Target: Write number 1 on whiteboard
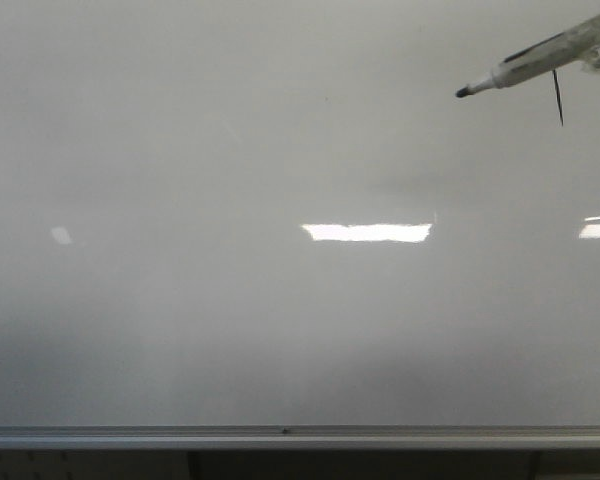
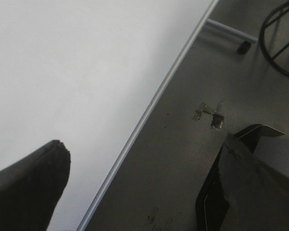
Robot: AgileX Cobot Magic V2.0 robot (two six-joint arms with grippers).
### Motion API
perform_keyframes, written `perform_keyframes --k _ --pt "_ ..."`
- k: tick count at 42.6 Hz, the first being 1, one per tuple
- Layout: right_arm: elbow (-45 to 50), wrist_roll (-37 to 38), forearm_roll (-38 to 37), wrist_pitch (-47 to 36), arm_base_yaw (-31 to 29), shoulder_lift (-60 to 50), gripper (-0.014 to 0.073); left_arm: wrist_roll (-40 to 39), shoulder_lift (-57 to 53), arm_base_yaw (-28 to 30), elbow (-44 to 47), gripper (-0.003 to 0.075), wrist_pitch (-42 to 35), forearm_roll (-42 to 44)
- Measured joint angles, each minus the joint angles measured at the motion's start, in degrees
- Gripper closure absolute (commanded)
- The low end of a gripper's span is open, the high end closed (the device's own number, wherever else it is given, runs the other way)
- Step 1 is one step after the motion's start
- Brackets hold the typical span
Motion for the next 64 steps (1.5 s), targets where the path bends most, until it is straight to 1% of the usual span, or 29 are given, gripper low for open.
perform_keyframes --k 7,13,22,29,32,35,37,39,40,42,43,45,46,48,53,56,59,63,64 --pt "-0.1 -12.8 10.5 2.4 0.0 0.0 0.0634 1.1 3.3 -6.7 -1.0 0.0113 -0.7 -0.2" --pt "-0.3 -19.1 16.0 2.6 0.0 0.0 0.0634 2.3 7.3 -11.8 -3.9 0.0113 -2.2 -0.4" --pt "-0.3 -20.6 17.1 2.6 0.0 0.0 0.0634 3.7 14.1 -18.7 -9.9 0.0113 -4.7 -0.5" --pt "-0.3 -20.8 17.1 2.6 0.0 0.0 0.0634 5.5 18.9 -22.1 -13.5 0.0114 -6.9 -0.8" --pt "-0.3 -20.9 17.1 2.6 0.0 0.0 0.0634 6.1 20.3 -22.7 -14.4 0.013 -7.2 -0.8" --pt "-0.3 -21.0 17.1 2.6 0.0 0.0 0.0634 6.3 21.1 -23.0 -14.8 0.0178 -7.2 -0.8" --pt "-0.3 -21.0 17.1 2.6 0.0 0.0 0.0634 6.3 21.4 -23.0 -14.8 0.0227 -7.2 -0.8" --pt "-0.3 -21.0 17.1 2.6 0.0 0.0 0.0634 6.4 21.5 -23.0 -14.8 0.0292 -7.2 -0.8" --pt "-0.3 -21.0 17.1 2.6 0.0 0.0 0.0634 6.5 21.5 -23.0 -14.8 0.0308 -7.3 -0.7" --pt "-0.3 -21.0 17.1 2.6 0.0 0.0 0.0634 6.5 21.5 -23.0 -15.0 0.0374 -7.3 -0.7" --pt "-0.3 -21.0 17.1 2.6 0.0 0.0 0.0634 6.5 21.5 -23.0 -14.9 0.0391 -7.3 -0.5" --pt "-0.3 -21.0 17.1 2.6 0.0 -0.1 0.0634 6.5 21.5 -23.0 -15.1 0.0451 -7.4 -0.5" --pt "-0.3 -21.0 17.1 2.6 0.0 -0.1 0.0634 6.5 21.5 -23.0 -15.1 0.0466 -7.4 -0.5" --pt "-0.3 -21.0 17.1 2.7 0.0 -0.1 0.0634 6.5 21.5 -23.0 -15.1 0.0521 -7.5 -0.4" --pt "-0.3 -21.1 17.1 3.2 0.0 -0.1 0.063 6.6 21.5 -23.0 -15.1 0.0617 -7.9 0.0" --pt "-0.3 -21.3 17.1 3.5 0.0 -0.1 0.0611 6.9 21.5 -23.0 -15.1 0.0664 -7.9 0.2" --pt "-0.3 -21.5 17.1 3.5 0.0 -0.1 0.0553 7.7 21.5 -23.0 -15.1 0.0699 -7.4 0.3" --pt "-0.3 -21.8 17.1 3.6 0.0 -0.1 0.0383 8.1 21.5 -23.2 -15.1 0.0728 -7.2 0.3" --pt "-0.5 -21.8 17.1 3.6 0.0 -0.1 0.0325 8.1 21.5 -23.2 -15.1 0.0733 -7.2 0.3"
